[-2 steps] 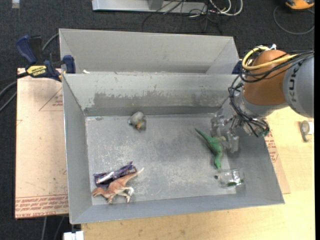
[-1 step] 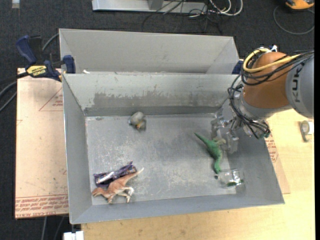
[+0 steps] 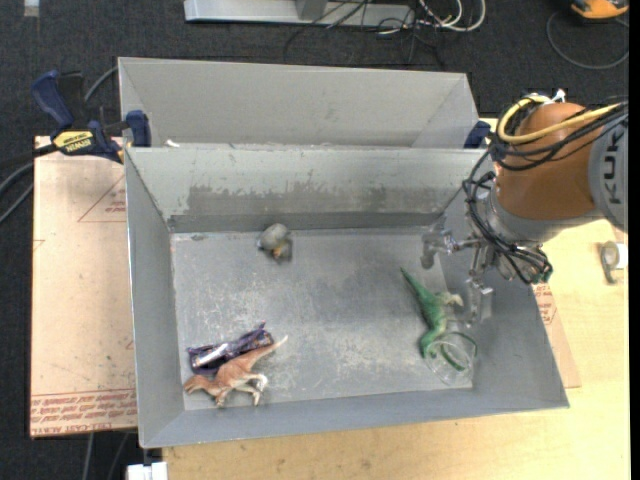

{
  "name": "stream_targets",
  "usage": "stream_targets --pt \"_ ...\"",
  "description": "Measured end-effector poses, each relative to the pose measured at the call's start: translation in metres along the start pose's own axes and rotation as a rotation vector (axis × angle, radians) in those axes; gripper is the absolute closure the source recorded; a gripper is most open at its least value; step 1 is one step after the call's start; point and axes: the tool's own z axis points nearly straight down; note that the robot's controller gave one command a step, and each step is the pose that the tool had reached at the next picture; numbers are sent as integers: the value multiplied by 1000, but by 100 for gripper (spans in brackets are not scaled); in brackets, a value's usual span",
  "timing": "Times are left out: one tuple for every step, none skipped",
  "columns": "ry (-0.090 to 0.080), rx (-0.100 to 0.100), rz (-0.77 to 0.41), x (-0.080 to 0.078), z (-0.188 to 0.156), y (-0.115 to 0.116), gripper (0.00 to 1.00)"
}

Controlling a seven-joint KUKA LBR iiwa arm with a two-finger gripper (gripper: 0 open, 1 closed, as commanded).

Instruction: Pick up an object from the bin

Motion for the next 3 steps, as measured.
stream_targets --pt "0 0 -1 0 0 0 0" --pt "1 4 142 -9 42 -4 100" --pt "0 4 142 -9 41 -4 100"
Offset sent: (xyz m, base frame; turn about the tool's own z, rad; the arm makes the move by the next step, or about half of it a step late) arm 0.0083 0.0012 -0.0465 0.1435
